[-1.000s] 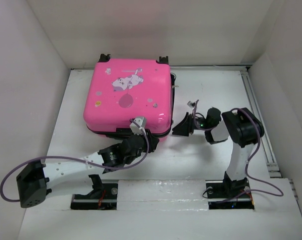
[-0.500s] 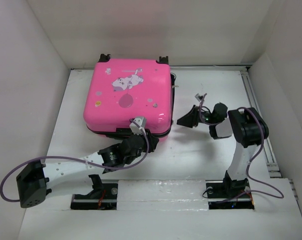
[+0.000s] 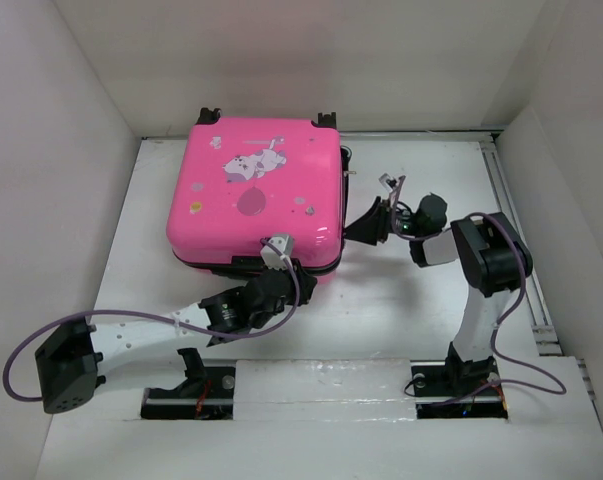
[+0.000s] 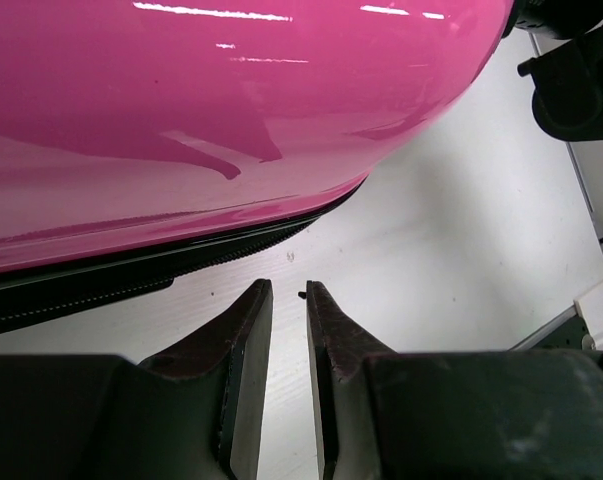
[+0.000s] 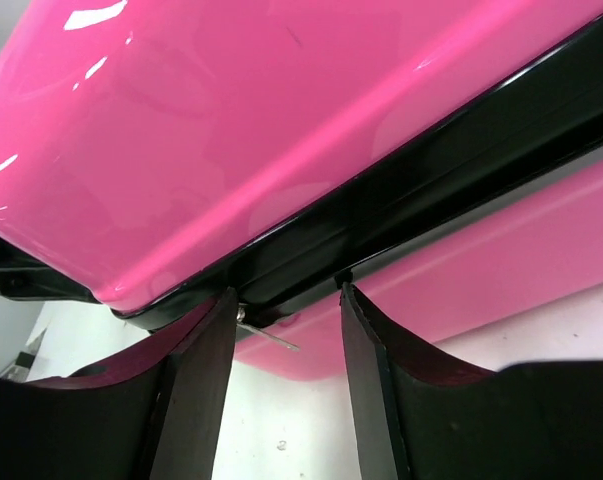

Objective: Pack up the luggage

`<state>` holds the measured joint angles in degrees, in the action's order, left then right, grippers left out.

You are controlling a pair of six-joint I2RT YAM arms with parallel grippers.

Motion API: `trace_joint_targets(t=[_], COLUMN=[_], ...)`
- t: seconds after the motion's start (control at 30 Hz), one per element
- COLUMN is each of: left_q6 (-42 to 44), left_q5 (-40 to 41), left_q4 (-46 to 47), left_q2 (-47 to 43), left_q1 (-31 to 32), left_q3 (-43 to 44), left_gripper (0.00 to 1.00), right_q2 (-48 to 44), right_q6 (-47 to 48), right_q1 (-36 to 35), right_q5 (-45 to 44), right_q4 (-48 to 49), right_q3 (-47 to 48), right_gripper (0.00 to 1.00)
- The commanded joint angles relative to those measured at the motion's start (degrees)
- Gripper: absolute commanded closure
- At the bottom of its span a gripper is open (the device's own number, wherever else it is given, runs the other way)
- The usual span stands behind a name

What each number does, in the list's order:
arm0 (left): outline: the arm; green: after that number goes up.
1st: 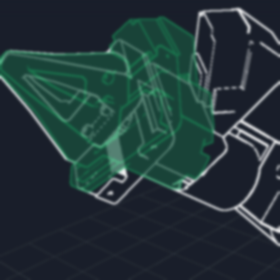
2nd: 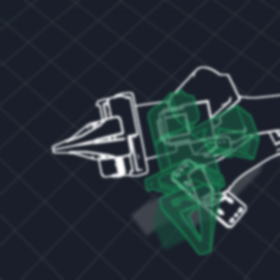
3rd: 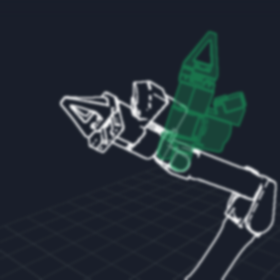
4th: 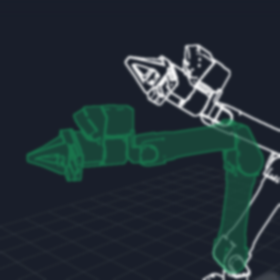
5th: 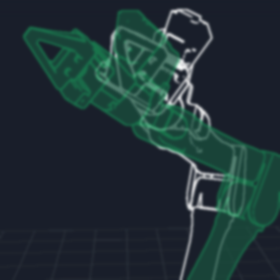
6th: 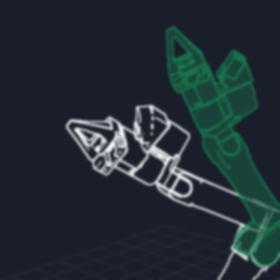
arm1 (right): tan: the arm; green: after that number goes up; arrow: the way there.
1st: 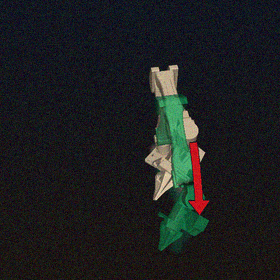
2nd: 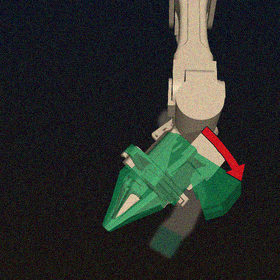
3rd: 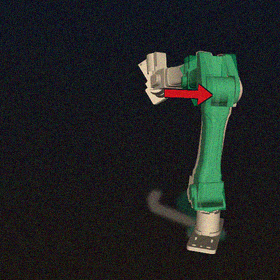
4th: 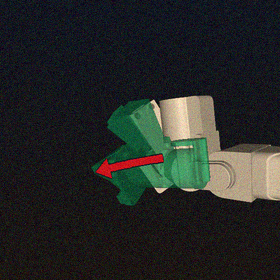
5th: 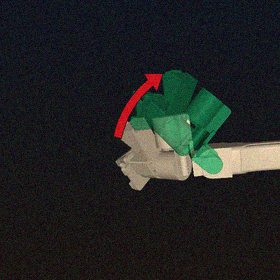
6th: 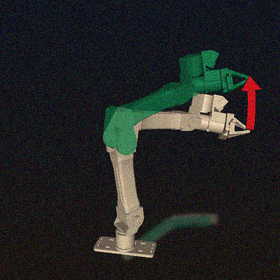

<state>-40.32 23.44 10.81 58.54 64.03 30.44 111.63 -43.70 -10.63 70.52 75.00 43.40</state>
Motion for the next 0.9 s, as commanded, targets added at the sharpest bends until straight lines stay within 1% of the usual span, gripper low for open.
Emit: trace_joint_targets(t=[0.0, 0.2, 0.33, 0.43, 0.6, 0.87], left_q6=[0.32, 0.32, 0.32, 0.32, 0.32, 0.32], left_q5=[1.17, 1.7, 1.7, 1.7, 1.7, 1.7], left_q4=[0.79, 0.79, 0.79, 0.79, 0.79, 0.79], left_q2=[0.43, 0.43, -0.1, -0.1, -0.1, -0.1], left_q1=[0.13, 0.13, 0.13, 0.13, 0.13, 0.13], left_q3=[1.03, 1.03, 1.03, 1.03, 1.03, 0.5], left_gripper=[0.84, 0.84, 0.84, 0.84, 0.84, 0.84], right_q2=[-0.97, -0.45, -2.38, -3.96, -4.5, -3.97], right_q6=[0.55, 1.78, 2.92, 2.92, 2.92, 2.39], right_q1=[-1.76, -2.37, -1.59, -0.45, -0.44, -1.58], right_q5=[1.46, 1.46, 0.93, 0.93, 0.93, 2.08], right_q4=[28.88, 28.88, 28.88, 28.88, 28.88, 28.88], right_q3=[-0.94, -2.61, -4.72, -6.04, -6.04, -4.99], right_gripper=[0.49, 0.54, 0.54, 0.51, 0.45, 0.45])
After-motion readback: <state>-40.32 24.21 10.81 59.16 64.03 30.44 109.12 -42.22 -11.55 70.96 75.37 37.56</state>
